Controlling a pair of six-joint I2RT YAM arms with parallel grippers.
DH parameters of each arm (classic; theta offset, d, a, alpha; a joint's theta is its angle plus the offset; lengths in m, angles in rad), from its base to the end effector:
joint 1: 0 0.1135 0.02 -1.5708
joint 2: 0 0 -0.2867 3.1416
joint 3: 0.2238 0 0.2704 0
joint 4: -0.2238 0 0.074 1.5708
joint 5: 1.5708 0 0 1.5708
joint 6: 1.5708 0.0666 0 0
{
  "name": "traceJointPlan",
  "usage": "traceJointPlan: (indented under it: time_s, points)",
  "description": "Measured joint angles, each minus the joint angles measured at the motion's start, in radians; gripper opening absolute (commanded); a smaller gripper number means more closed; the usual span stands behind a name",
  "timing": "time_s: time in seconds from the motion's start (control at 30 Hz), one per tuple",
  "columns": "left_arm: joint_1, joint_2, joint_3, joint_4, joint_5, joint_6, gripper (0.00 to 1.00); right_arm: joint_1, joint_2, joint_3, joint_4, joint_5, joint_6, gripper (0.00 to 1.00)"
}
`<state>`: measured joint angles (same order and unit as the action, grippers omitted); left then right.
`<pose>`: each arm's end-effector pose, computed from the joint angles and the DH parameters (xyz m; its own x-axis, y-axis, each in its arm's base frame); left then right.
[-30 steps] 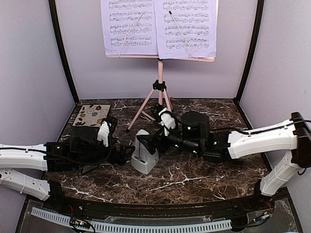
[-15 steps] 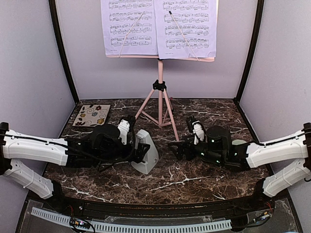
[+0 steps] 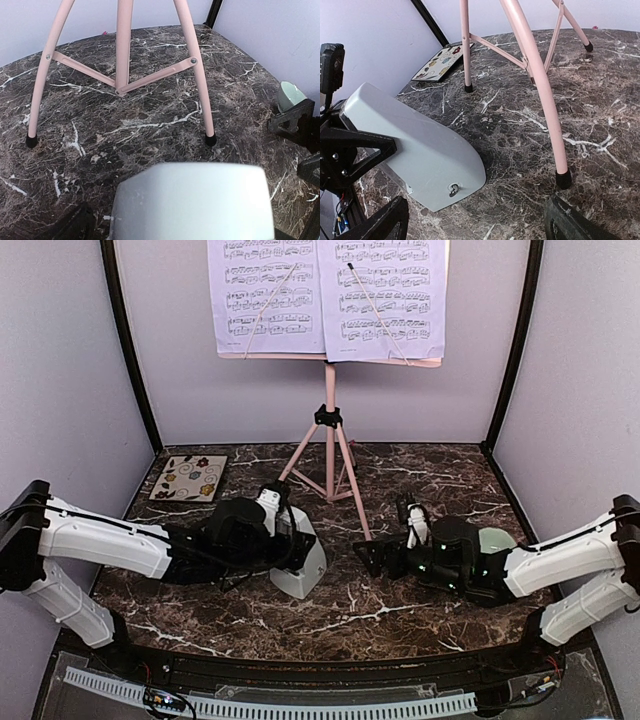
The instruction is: Set up the instrument practice props
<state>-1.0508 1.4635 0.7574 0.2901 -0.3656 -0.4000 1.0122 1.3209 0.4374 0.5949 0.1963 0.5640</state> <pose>0.1963 -0.2949 0.2181 -0.4373 0.0318 -0.8988 0.5186 0.8254 -0.2231 0.1681 0.2444 0.1859 -0.5191 0.1587 -0.8398 -0.5385 0.7023 0.4656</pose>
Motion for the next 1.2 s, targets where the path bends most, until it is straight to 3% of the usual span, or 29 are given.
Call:
traceJointPlan:
  time_s: [0.13, 0.33, 0.43, 0.6, 0.8, 1.2]
  points:
    - [0.000, 0.043, -0.001, 0.052, 0.011, 0.004, 0.77, 0.000, 0.036, -0.018, 0.039, 0.004, 0.026, 0.91]
    - [0.001, 0.065, -0.004, 0.083, 0.005, 0.026, 0.45, -0.001, 0.096, -0.018, 0.088, 0.006, 0.061, 0.82]
    - [0.003, 0.058, -0.008, 0.083, 0.006, 0.038, 0.38, -0.001, 0.132, -0.018, 0.114, 0.004, 0.078, 0.75]
    - [-0.009, 0.014, -0.022, 0.081, -0.005, 0.066, 0.34, -0.001, 0.217, -0.010, 0.170, -0.035, 0.108, 0.59]
    - [-0.069, -0.075, -0.047, 0.165, -0.066, 0.126, 0.33, 0.011, 0.313, 0.033, 0.259, -0.094, 0.156, 0.47]
    - [-0.119, -0.125, -0.073, 0.279, -0.124, 0.217, 0.30, 0.071, 0.342, 0.075, 0.356, -0.109, 0.142, 0.36]
